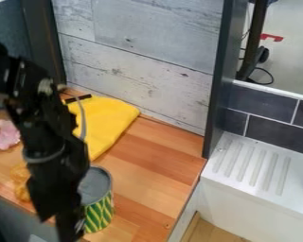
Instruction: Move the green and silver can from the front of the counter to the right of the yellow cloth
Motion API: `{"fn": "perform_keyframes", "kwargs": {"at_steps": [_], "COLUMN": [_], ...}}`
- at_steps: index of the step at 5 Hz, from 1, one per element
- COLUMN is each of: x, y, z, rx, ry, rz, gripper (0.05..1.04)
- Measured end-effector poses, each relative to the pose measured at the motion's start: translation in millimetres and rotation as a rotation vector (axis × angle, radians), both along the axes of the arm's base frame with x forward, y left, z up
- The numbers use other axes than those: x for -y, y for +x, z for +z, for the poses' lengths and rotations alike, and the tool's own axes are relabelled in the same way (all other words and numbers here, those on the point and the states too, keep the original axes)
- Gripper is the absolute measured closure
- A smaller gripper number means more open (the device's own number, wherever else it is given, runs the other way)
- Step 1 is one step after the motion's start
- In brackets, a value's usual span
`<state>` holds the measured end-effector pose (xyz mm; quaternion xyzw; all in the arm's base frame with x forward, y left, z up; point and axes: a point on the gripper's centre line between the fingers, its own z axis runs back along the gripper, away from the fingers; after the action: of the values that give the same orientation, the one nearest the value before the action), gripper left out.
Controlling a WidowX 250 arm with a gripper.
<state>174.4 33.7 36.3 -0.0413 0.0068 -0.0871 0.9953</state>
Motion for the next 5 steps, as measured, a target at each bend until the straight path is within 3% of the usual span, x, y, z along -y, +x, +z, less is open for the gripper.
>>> {"fn": "perform_keyframes", "kwargs": {"at_steps": [3,5], "x": [-10,8], "y": [102,148], "z": [5.6,-3.9], "rx": [0.021,0.037], "ry": [0.001,-0.017], "rz": [0.071,0.102], "gripper": [0.083,0.083]}}
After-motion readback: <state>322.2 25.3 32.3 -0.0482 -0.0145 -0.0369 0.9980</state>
